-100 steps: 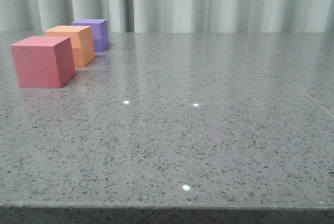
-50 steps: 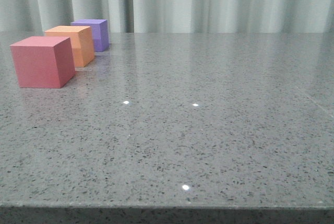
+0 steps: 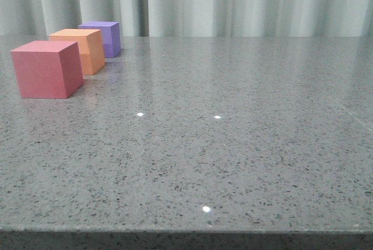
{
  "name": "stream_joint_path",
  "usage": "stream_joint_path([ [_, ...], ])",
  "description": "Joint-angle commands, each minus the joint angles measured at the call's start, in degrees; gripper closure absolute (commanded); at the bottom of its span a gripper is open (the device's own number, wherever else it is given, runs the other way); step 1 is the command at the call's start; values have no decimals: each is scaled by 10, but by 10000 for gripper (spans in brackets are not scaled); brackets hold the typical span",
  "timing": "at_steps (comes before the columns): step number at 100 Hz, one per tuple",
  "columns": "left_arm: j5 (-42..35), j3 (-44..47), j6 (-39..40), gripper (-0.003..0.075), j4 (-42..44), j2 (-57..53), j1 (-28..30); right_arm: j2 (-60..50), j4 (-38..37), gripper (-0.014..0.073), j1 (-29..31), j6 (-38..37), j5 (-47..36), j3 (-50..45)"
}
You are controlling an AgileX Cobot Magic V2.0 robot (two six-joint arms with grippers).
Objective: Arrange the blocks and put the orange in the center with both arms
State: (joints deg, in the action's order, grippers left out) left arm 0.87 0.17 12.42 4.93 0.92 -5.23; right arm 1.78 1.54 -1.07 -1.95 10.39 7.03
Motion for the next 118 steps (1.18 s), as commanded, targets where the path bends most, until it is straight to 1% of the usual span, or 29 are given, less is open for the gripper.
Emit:
stream_joint_path([
  [1,-46,24,0,741,0,4,-5,-25,-6,663,3,9,-60,-11],
  [7,-46,24,0,741,0,4,-5,-37,-6,663,3,9,-74,-30],
  [22,-46,24,0,741,0,4,-5,-35,-6,663,3,5,-152,-77],
  [51,-46,24,0,741,0,4,-5,-35,-6,663,3,0,-138,-76],
  [118,-46,24,0,741,0,4,-5,-35,-6,663,3,0,-138,-76],
])
